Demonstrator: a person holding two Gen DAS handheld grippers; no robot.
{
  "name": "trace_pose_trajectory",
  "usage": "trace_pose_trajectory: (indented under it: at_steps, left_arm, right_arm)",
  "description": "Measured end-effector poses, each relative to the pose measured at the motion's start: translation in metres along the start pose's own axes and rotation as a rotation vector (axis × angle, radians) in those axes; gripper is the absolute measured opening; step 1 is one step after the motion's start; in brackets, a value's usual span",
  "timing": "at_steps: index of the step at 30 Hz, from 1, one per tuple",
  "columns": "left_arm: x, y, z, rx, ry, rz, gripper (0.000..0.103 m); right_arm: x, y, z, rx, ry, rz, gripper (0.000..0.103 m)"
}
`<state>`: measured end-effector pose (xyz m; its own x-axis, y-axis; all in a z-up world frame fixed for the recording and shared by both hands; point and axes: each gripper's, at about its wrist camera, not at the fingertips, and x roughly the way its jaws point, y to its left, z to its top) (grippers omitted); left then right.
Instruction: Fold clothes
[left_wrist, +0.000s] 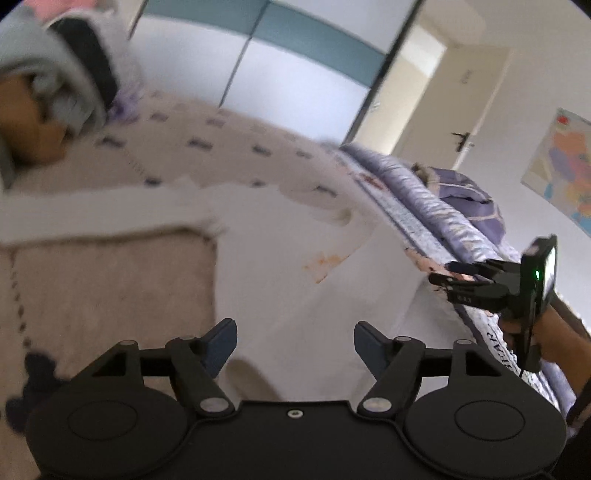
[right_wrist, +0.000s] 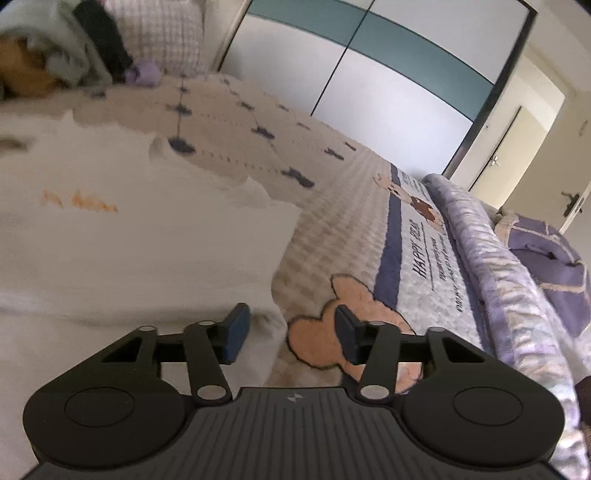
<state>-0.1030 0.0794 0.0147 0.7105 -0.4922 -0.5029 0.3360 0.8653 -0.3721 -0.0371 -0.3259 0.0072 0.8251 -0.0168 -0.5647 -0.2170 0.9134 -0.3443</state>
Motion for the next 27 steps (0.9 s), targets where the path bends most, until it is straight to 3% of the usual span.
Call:
trace_pose_trajectory:
  at_steps: [2,5,13,18,22,25,27]
  left_arm:
    - [0.005,-0.008,-0.001,0.037,0.011,-0.043,0.062]
    - [0.015,-0.019,-0.005,0.104,0.033,-0.08,0.059]
    - [0.028,-0.022,-0.024,0.165,0.078,-0.074,0.056]
    - [0.034,-0.023,-0.032,0.182,0.099,-0.073,0.057]
    - [0.031,-0.015,-0.02,0.119,0.054,-0.055,0.068]
    - [0.027,-0.004,-0.007,0.074,0.001,0.017,0.079]
    - [0.023,0.007,0.0,0.018,-0.036,0.085,0.082]
  right_arm:
    - [0.003,-0.001,0.006,0.061,-0.011,0.05,0.04]
    - [0.013,0.006,0.01,0.086,-0.01,0.091,0.038]
    - [0.039,0.009,0.003,0.155,0.043,0.117,0.036]
    - [0.047,0.012,0.001,0.194,0.089,0.09,0.036]
    - [0.041,0.028,0.012,0.143,0.107,0.037,0.043]
    - [0.034,0.027,0.014,0.165,0.101,0.037,0.061]
    - [0.03,0.026,0.014,0.173,0.102,0.028,0.062]
